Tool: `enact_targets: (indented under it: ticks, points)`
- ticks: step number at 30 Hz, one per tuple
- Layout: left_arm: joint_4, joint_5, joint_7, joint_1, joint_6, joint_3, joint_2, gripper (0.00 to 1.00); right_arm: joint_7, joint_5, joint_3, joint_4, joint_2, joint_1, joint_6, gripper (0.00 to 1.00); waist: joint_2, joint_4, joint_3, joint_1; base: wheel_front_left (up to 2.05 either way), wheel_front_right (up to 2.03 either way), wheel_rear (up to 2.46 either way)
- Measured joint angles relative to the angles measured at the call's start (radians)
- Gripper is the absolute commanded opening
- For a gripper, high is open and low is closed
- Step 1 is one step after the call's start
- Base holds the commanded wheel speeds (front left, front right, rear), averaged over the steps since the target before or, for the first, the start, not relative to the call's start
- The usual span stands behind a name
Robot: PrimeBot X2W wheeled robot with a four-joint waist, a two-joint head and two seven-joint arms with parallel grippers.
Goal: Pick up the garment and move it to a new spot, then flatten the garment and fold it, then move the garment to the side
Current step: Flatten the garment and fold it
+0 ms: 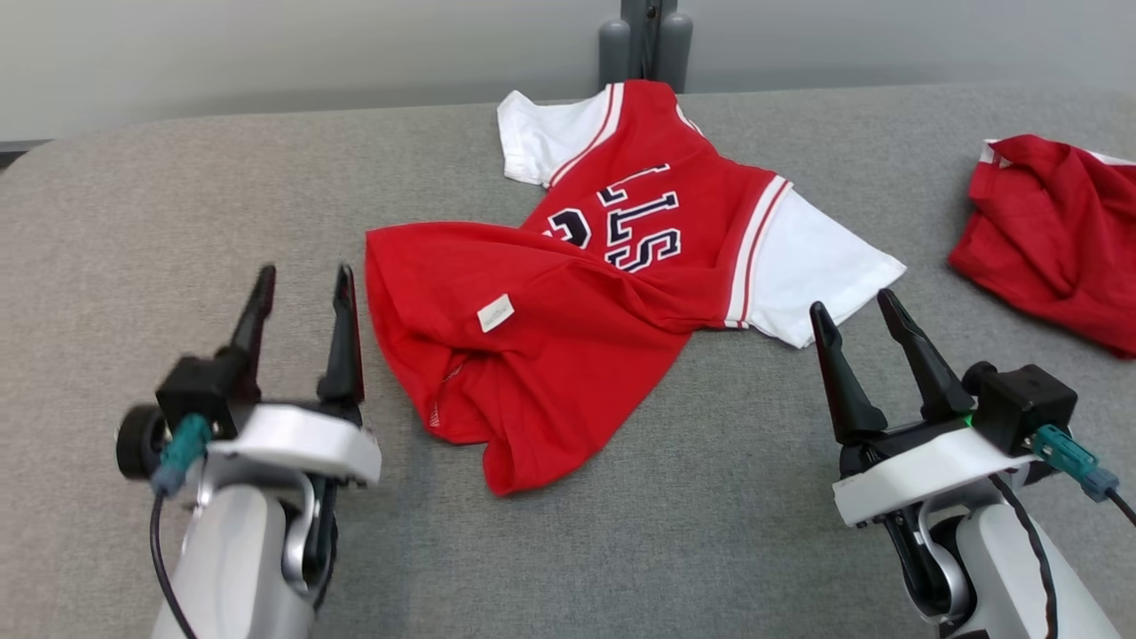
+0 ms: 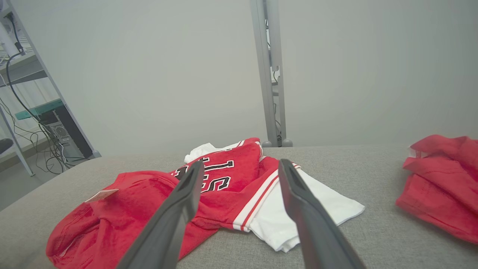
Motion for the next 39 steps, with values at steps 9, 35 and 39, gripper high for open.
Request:
enact_targets:
  ticks: [9, 35, 39]
  points:
    - [-0.104, -0.110, 0.000, 0.159, 0.049, -0.089, -0.005, 1.00, 0.020, -0.011, -0.021, -0.021, -0.007, 0.022, 0.000, 1.00, 0.0000, 0.017, -0.021, 0.0000, 0.00, 0.00, 0.00]
    - [0.269, -0.523, 0.052, -0.086, 0.053, -0.291, -0.005, 1.00, 0.017, -0.010, 0.003, -0.019, 0.008, -0.004, 0.000, 1.00, 0.0000, -0.065, 0.065, 0.0000, 0.00, 0.00, 0.00]
    - [0.344, -0.595, 0.061, -0.137, 0.053, -0.299, -0.005, 1.00, 0.013, -0.010, 0.004, -0.016, 0.008, -0.010, 0.000, 1.00, 0.0000, -0.074, 0.082, 0.0000, 0.00, 0.00, 0.00]
